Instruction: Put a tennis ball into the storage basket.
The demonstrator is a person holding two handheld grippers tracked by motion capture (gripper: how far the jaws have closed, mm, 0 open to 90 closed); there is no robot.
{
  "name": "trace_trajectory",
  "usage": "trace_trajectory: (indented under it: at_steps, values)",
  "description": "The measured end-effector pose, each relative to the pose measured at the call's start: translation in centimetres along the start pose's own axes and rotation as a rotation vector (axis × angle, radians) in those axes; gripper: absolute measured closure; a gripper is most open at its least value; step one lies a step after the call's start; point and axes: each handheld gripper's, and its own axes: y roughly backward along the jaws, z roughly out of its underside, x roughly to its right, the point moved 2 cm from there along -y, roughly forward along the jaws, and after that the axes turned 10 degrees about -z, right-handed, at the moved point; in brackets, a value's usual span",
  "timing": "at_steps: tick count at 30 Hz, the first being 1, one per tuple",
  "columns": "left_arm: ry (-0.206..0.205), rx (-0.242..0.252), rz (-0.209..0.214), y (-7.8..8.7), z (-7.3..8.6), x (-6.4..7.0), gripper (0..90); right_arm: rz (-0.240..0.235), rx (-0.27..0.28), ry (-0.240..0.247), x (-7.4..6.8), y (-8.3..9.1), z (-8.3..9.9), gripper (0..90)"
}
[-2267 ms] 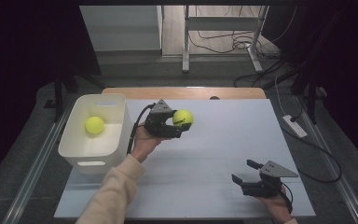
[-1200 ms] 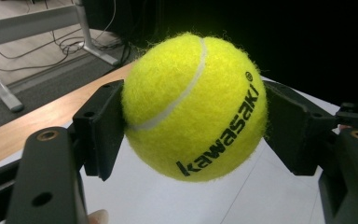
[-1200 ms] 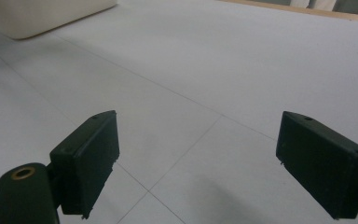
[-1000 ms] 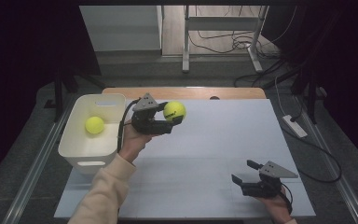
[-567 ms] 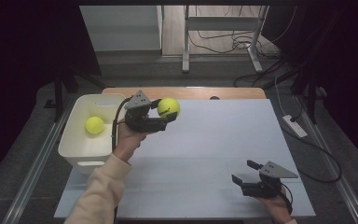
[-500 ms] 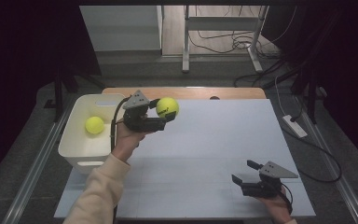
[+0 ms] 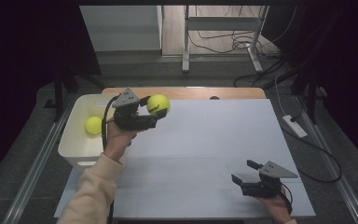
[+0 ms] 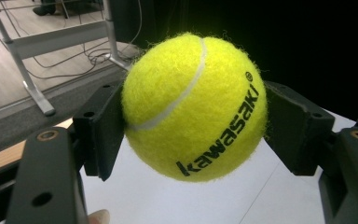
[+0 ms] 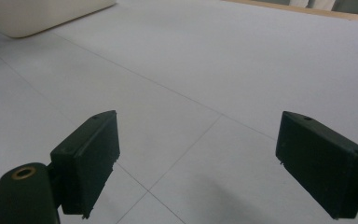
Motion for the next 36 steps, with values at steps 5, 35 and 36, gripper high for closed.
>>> trace_trajectory:
  at_steps: [5,35,36]
  values:
    - [-0.004,-0.006,-0.018,0.5,-0.1,-0.3,27.4,0.003,0.006,-0.001,0.0,0.2,0.0,13.2]
    - [0.033,0.000,-0.116,3.0,0.1,-3.3,27.3,0.007,0.004,0.005,0.0,0.3,0.0,13.2]
    - [0.033,0.000,-0.116,3.0,0.1,-3.3,27.4,0.007,0.004,0.005,0.0,0.3,0.0,13.2]
